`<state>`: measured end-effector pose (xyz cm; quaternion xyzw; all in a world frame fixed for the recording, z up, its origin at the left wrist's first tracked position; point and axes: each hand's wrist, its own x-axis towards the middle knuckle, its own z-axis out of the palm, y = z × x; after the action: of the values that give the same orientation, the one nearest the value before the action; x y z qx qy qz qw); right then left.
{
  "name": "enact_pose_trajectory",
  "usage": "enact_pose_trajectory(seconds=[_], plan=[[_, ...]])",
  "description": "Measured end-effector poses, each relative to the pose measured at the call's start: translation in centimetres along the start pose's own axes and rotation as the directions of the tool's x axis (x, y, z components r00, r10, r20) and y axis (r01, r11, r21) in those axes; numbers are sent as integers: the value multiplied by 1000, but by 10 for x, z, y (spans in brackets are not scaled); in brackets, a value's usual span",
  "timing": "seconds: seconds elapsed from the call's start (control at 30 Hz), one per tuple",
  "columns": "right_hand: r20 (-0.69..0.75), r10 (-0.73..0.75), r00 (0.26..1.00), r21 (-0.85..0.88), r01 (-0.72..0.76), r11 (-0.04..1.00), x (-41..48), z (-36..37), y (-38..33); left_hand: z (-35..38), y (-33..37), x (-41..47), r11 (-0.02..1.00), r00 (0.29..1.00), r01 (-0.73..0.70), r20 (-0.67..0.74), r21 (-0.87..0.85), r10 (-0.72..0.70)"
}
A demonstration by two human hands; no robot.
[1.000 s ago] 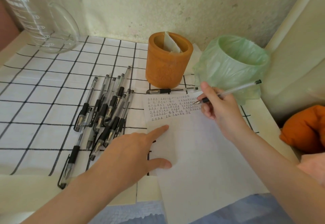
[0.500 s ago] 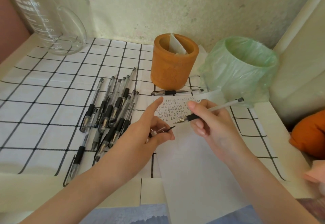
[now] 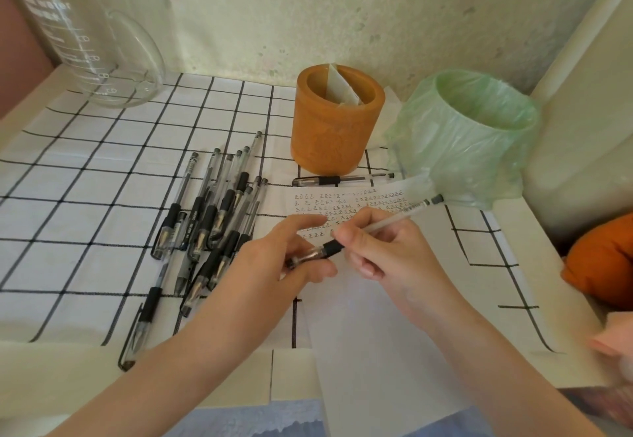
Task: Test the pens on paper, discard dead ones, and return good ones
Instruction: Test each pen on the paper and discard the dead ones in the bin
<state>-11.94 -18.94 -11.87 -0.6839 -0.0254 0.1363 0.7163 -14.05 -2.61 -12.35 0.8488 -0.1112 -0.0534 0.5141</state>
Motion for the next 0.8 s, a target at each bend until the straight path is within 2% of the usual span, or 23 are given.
enact_pose_trajectory(seconds=[0.07, 0.2, 0.37, 0.67, 0.8], plan=[[13, -5, 1000, 36, 5, 999, 1, -3, 1, -2, 0, -1, 999, 999, 36, -9, -22, -36], [76, 14, 997, 131, -24, 991, 1, -4, 4, -2, 2, -8, 991, 1000, -5, 23, 130, 2], [55, 26, 998, 85, -31, 996, 1, -5, 6, -3, 3, -7, 984, 998, -31, 55, 178, 22], [72, 0, 997, 66, -5, 998, 6, -2, 8, -2, 1, -4, 979, 1000, -13, 19, 201, 10], [26, 29, 999, 76, -31, 997, 7, 3, 9, -3, 2, 0, 992, 998, 61, 28, 113, -65]])
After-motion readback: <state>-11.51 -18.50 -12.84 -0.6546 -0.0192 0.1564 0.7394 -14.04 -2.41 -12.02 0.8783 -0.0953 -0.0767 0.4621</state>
